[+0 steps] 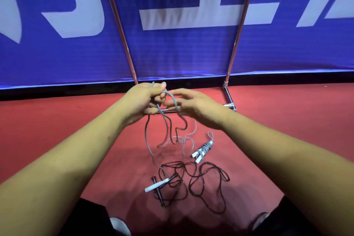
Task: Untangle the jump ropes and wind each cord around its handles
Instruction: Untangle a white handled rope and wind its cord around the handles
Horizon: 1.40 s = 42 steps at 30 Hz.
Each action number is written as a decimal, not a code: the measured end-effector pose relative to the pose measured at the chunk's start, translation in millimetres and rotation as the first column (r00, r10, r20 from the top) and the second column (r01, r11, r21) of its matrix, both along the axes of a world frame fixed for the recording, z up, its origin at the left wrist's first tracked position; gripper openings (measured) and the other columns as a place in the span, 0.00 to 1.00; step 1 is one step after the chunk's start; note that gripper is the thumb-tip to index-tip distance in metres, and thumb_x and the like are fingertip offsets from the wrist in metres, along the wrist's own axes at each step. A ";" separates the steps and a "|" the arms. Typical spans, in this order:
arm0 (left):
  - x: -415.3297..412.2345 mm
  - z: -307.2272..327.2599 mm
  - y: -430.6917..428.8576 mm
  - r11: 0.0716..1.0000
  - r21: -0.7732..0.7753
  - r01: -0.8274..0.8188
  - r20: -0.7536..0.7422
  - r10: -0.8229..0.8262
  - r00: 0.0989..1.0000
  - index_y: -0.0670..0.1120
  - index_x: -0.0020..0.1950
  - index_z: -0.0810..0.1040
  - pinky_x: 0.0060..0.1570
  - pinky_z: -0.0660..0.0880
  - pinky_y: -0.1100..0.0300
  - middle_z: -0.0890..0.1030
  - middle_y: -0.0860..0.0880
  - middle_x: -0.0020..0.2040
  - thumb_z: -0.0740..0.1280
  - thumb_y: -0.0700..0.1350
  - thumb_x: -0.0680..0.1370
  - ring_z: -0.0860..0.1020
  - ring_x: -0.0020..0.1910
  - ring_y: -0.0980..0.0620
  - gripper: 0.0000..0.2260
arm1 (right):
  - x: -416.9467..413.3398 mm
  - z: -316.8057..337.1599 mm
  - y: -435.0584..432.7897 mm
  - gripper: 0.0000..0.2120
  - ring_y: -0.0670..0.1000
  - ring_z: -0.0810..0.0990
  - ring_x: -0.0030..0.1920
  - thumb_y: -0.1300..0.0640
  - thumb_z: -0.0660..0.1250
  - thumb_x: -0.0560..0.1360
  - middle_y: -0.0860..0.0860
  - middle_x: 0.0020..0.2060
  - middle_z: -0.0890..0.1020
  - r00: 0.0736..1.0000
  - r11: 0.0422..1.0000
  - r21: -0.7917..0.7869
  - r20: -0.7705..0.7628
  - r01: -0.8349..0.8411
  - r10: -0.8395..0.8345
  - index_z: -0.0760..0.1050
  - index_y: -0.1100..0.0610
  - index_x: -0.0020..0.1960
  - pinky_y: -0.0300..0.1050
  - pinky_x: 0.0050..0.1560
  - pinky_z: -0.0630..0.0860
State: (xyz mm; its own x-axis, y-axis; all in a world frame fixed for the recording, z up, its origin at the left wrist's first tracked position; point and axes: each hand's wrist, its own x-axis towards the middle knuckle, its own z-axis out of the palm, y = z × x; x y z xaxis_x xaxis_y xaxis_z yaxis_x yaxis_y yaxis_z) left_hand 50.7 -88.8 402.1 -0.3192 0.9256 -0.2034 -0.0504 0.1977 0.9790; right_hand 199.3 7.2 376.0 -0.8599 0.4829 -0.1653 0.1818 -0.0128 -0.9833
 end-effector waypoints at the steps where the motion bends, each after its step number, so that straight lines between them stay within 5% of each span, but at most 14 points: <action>1: -0.5 1.4 0.5 1.000 0.016 -0.005 0.022 0.005 1.000 0.44 0.36 0.69 0.18 0.52 0.68 0.64 0.51 0.28 0.59 0.46 0.84 0.52 0.26 0.56 0.16 | -2.5 -1.0 -5.4 0.23 0.54 0.78 0.61 0.64 0.63 0.70 0.59 0.60 0.81 0.997 0.997 -0.025 -0.026 -0.074 0.073 0.73 0.56 0.66 0.51 0.65 0.69; 5: -6.9 6.1 1.1 1.000 0.019 0.004 0.010 -0.004 1.000 0.45 0.37 0.69 0.18 0.53 0.67 0.63 0.51 0.29 0.59 0.49 0.84 0.51 0.27 0.55 0.16 | -3.5 5.0 -17.4 0.22 0.55 0.82 0.50 0.61 0.67 0.71 0.60 0.48 0.83 0.984 0.978 -0.135 -0.100 -0.159 0.146 0.73 0.54 0.64 0.44 0.55 0.74; 7: -8.6 6.6 1.1 1.000 0.001 -0.018 -0.021 0.018 1.000 0.45 0.37 0.68 0.19 0.54 0.67 0.64 0.52 0.28 0.58 0.49 0.84 0.55 0.24 0.58 0.16 | -1.8 8.5 -17.1 0.11 0.55 0.80 0.41 0.61 0.66 0.76 0.58 0.39 0.81 0.983 0.982 -0.076 -0.076 -0.176 0.170 0.76 0.52 0.57 0.46 0.48 0.72; 10: -9.8 4.5 1.3 0.997 0.024 -0.080 -0.004 0.080 0.997 0.46 0.38 0.68 0.20 0.54 0.67 0.66 0.52 0.30 0.58 0.50 0.84 0.55 0.27 0.57 0.16 | -1.1 1.1 -15.6 0.07 0.54 0.76 0.33 0.62 0.68 0.77 0.57 0.32 0.76 0.984 0.980 0.108 0.083 -0.168 0.160 0.77 0.65 0.52 0.42 0.36 0.74; 13: -9.5 1.1 4.2 0.971 0.072 -0.229 0.303 0.198 0.932 0.45 0.39 0.68 0.20 0.55 0.68 0.67 0.51 0.31 0.59 0.49 0.84 0.54 0.30 0.56 0.15 | -3.8 -6.2 -21.6 0.09 0.55 0.78 0.36 0.63 0.66 0.78 0.59 0.39 0.79 0.974 0.971 0.165 0.174 -0.175 0.146 0.74 0.66 0.56 0.42 0.38 0.76; 16: -6.8 -0.8 7.4 0.949 0.058 -0.310 0.595 0.217 0.774 0.43 0.40 0.69 0.21 0.59 0.68 0.67 0.50 0.32 0.58 0.49 0.84 0.60 0.27 0.57 0.15 | -10.8 -8.5 -30.9 0.18 0.51 0.80 0.37 0.55 0.71 0.75 0.48 0.44 0.80 0.983 0.969 0.212 0.154 -0.130 0.099 0.73 0.58 0.62 0.44 0.38 0.75; 19: -4.2 -1.0 9.1 0.938 0.066 -0.341 0.678 0.209 0.705 0.42 0.41 0.71 0.24 0.62 0.68 0.71 0.49 0.34 0.58 0.49 0.84 0.67 0.29 0.58 0.15 | -17.9 -15.0 -39.7 0.04 0.50 0.75 0.30 0.60 0.70 0.76 0.47 0.33 0.81 0.993 0.992 0.073 0.067 -0.105 0.101 0.75 0.59 0.48 0.44 0.33 0.70; 23: -9.1 -0.9 9.5 0.949 0.059 -0.310 0.486 0.244 0.839 0.40 0.44 0.75 0.31 0.72 0.66 0.76 0.47 0.36 0.58 0.55 0.83 0.73 0.33 0.55 0.20 | -17.1 -11.9 -34.4 0.07 0.49 0.67 0.26 0.63 0.65 0.78 0.54 0.29 0.79 0.996 0.996 0.036 0.039 -0.076 0.074 0.76 0.61 0.42 0.43 0.30 0.63; 26: -14.0 -8.0 9.2 0.972 0.042 -0.231 0.243 0.215 0.946 0.38 0.61 0.75 0.55 0.78 0.58 0.82 0.45 0.50 0.59 0.65 0.75 0.81 0.49 0.51 0.32 | -16.7 3.1 -22.1 0.09 0.47 0.64 0.24 0.63 0.60 0.80 0.53 0.28 0.75 0.998 0.997 -0.079 -0.056 0.023 -0.028 0.74 0.60 0.41 0.41 0.29 0.60; 28: -11.9 -15.8 7.4 0.990 0.069 -0.120 0.233 0.102 0.967 0.37 0.71 0.70 0.61 0.76 0.57 0.82 0.45 0.56 0.62 0.67 0.69 0.81 0.54 0.52 0.42 | -16.4 15.8 -13.7 0.11 0.47 0.62 0.23 0.63 0.58 0.81 0.54 0.28 0.72 0.979 0.969 -0.227 -0.156 0.097 -0.134 0.72 0.59 0.40 0.40 0.28 0.58; 31: -2.7 -31.2 4.9 0.995 0.098 0.016 0.361 -0.051 0.931 0.37 0.70 0.70 0.64 0.75 0.56 0.80 0.43 0.63 0.79 0.65 0.56 0.79 0.62 0.50 0.51 | -13.1 34.1 0.0 0.12 0.46 0.61 0.22 0.62 0.56 0.82 0.53 0.28 0.70 0.925 0.905 -0.404 -0.278 0.131 -0.258 0.72 0.60 0.41 0.39 0.26 0.59; 37: 23.0 -64.9 2.2 0.937 0.137 0.320 0.112 -0.336 0.935 0.43 0.67 0.75 0.67 0.69 0.64 0.79 0.48 0.66 0.81 0.54 0.63 0.74 0.66 0.57 0.36 | -12.5 49.1 11.0 0.11 0.46 0.63 0.22 0.61 0.56 0.82 0.52 0.29 0.72 0.850 0.800 -0.588 -0.356 0.119 -0.388 0.71 0.61 0.43 0.38 0.26 0.62; 39: 23.1 -71.6 1.8 0.963 0.067 0.260 -0.153 -0.248 0.957 0.47 0.59 0.79 0.62 0.72 0.63 0.82 0.51 0.60 0.78 0.50 0.67 0.77 0.59 0.59 0.23 | -12.2 53.3 11.3 0.11 0.47 0.64 0.23 0.61 0.56 0.82 0.53 0.30 0.72 0.833 0.775 -0.621 -0.365 0.116 -0.416 0.71 0.61 0.43 0.39 0.26 0.63; 42: 21.3 -80.4 -2.2 0.947 -0.050 0.316 -0.432 -0.306 0.848 0.49 0.52 0.78 0.55 0.73 0.63 0.83 0.57 0.48 0.75 0.42 0.74 0.79 0.49 0.61 0.10 | -9.9 59.5 14.6 0.11 0.48 0.65 0.22 0.61 0.56 0.83 0.53 0.29 0.73 0.795 0.731 -0.671 -0.374 0.122 -0.477 0.71 0.62 0.43 0.40 0.26 0.66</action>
State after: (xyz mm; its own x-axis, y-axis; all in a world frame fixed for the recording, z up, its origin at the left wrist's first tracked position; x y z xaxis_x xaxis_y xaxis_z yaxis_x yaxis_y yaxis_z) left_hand 72.1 -91.0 321.7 -0.0647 0.9937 -0.0918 0.4357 0.1108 0.8933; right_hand 189.4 21.9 435.5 -0.7230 0.6824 -0.1079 -0.4406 -0.5757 -0.6888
